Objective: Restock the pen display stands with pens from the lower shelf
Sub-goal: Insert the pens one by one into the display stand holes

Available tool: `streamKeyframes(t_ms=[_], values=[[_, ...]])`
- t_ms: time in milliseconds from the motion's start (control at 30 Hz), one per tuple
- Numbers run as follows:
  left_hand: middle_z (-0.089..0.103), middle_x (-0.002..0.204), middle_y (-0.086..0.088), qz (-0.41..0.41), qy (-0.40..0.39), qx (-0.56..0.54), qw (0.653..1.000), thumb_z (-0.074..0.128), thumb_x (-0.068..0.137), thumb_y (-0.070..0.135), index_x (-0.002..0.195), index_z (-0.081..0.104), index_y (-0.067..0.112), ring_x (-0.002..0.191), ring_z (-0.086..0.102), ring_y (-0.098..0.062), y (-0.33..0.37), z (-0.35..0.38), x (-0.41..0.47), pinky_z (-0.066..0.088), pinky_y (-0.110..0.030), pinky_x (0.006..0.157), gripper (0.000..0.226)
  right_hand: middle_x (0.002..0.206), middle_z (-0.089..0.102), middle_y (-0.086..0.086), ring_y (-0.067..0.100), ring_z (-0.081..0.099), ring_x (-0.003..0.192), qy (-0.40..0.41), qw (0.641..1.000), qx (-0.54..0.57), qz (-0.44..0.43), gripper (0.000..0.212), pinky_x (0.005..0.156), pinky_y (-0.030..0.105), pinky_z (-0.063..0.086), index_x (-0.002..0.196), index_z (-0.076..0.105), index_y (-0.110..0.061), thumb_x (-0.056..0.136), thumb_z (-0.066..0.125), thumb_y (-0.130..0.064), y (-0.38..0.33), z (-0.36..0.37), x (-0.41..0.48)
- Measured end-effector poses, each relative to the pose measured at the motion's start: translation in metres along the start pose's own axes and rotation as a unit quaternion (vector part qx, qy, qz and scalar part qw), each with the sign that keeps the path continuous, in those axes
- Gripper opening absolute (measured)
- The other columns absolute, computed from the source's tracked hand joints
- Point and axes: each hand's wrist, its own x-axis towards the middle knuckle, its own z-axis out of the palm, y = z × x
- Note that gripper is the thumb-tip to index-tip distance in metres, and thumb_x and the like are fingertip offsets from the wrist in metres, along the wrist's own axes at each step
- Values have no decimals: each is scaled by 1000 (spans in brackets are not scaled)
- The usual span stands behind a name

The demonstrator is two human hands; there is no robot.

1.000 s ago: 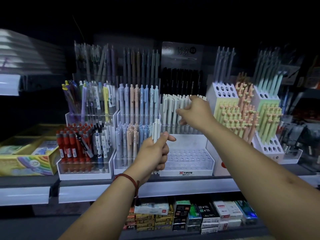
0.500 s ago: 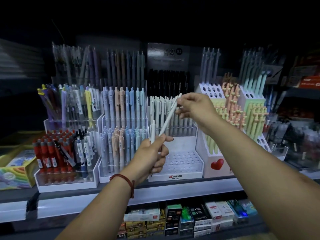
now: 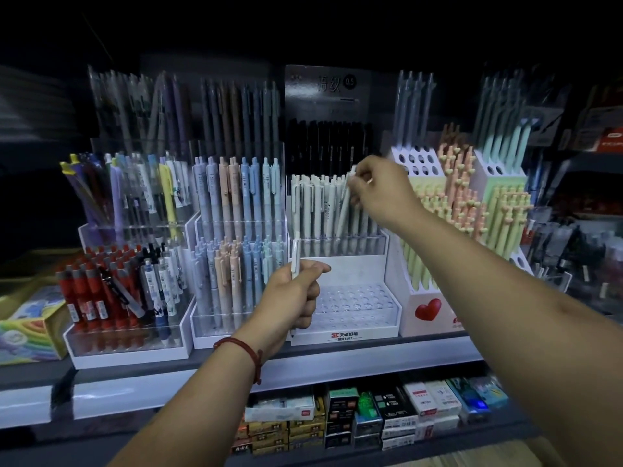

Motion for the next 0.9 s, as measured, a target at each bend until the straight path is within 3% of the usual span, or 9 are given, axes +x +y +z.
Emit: streamKeyframes(t_ms=[233,367,467,567,667,767,900], values=[[31,60,8,-1,-3,-2,1000,57,104,27,129,56,-1,47,20,-11,2,6,-2,17,-23,44,37,82,72,16,18,71,66,-47,998,-45,15,19,74,46,62,106,62,-1,105,54,-18,5,5,-5],[31,58,8,-3,2,6,1000,54,106,25,124,59,0,47,20,-11,3,7,-3,16,-23,46,32,91,69,15,31,70,80,-77,992,-93,-36,17,76,50,60,107,59,-5,105,53,-21,-4,5,-7],[31,58,8,-5,10,3,1000,54,106,25,123,61,2,46,21,-11,5,7,-5,16,-23,46,29,98,68,16,31,67,83,-95,986,-124,-55,20,79,43,58,112,60,-4,106,51,-21,-14,10,-6],[30,59,8,-3,5,4,1000,54,106,25,124,60,1,47,20,-11,6,6,-10,16,-23,46,30,98,69,22,37,70,86,-88,988,-127,-11,25,81,45,59,102,60,4,105,52,-19,-16,12,2],[31,58,8,0,4,9,1000,54,106,25,124,59,0,46,21,-10,8,4,-15,16,-23,46,31,97,70,32,42,74,83,-88,991,-87,45,25,80,53,62,84,55,-1,103,56,-18,-8,11,8],[31,57,8,2,9,11,1000,55,105,24,125,58,-1,46,21,-10,10,2,-16,17,-23,45,32,89,72,31,39,74,75,-83,993,-67,58,31,78,50,63,95,60,13,103,57,-16,-6,9,7],[34,56,9,4,21,14,1000,55,105,23,120,62,3,45,24,-9,10,3,-14,21,-22,43,27,81,72,29,39,72,81,-84,992,-85,48,32,82,49,59,88,67,12,97,65,-19,-7,13,-5]])
